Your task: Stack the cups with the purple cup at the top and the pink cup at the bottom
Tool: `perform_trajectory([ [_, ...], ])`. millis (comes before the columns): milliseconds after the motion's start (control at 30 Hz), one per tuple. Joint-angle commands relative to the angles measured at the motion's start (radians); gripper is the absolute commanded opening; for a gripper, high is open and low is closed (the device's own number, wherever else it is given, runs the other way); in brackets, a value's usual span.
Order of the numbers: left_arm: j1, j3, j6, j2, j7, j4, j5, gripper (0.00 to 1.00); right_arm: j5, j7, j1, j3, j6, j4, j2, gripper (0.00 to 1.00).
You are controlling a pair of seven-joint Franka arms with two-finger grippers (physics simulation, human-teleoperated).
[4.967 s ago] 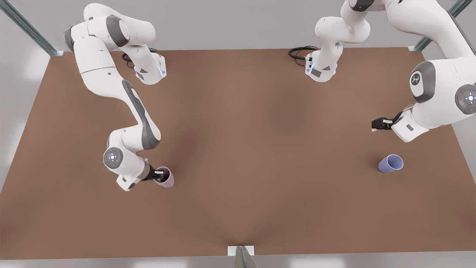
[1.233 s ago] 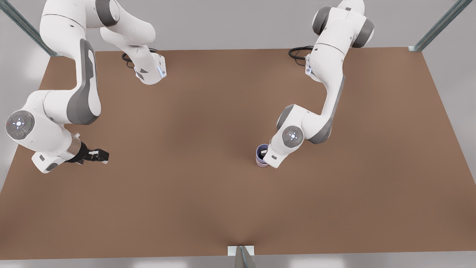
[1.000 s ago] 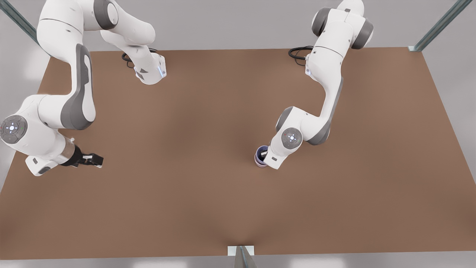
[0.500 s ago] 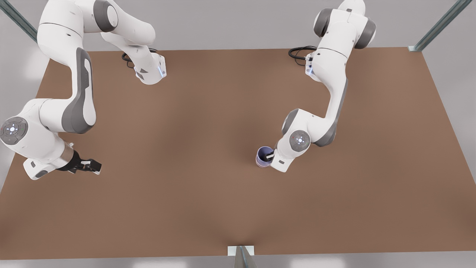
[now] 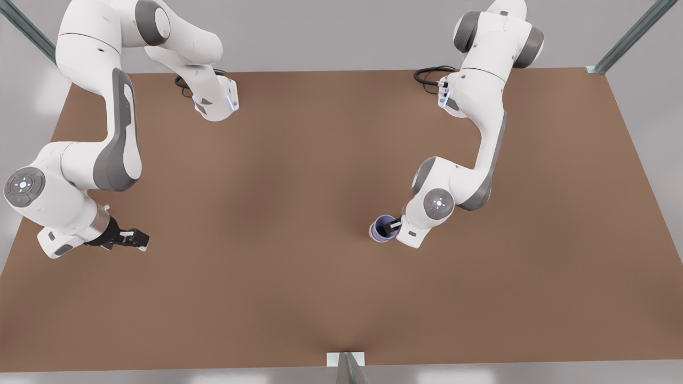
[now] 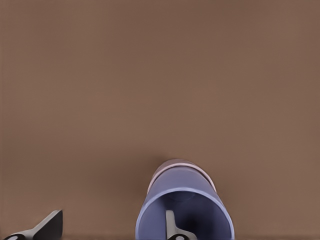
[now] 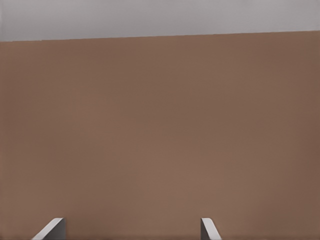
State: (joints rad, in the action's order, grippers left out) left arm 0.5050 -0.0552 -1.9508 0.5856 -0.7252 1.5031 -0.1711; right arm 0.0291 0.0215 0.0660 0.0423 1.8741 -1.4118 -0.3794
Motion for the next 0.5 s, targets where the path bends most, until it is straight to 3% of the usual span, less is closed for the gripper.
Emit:
perform_trajectory([
  [0, 0.0, 0.0, 0.004, -0.001, 0.001, 0.0, 0.001, 1.0, -0.001, 0.001, 0.0, 0.001, -0.007, 0.001, 0.004, 1.0],
  [467, 0.0, 0.0, 0.01, -0.018, -0.002, 0.009, 0.001, 1.0, -0.029, -0.117, -0.003, 0.008, -0.105, 0.004, 0.034, 1.0],
])
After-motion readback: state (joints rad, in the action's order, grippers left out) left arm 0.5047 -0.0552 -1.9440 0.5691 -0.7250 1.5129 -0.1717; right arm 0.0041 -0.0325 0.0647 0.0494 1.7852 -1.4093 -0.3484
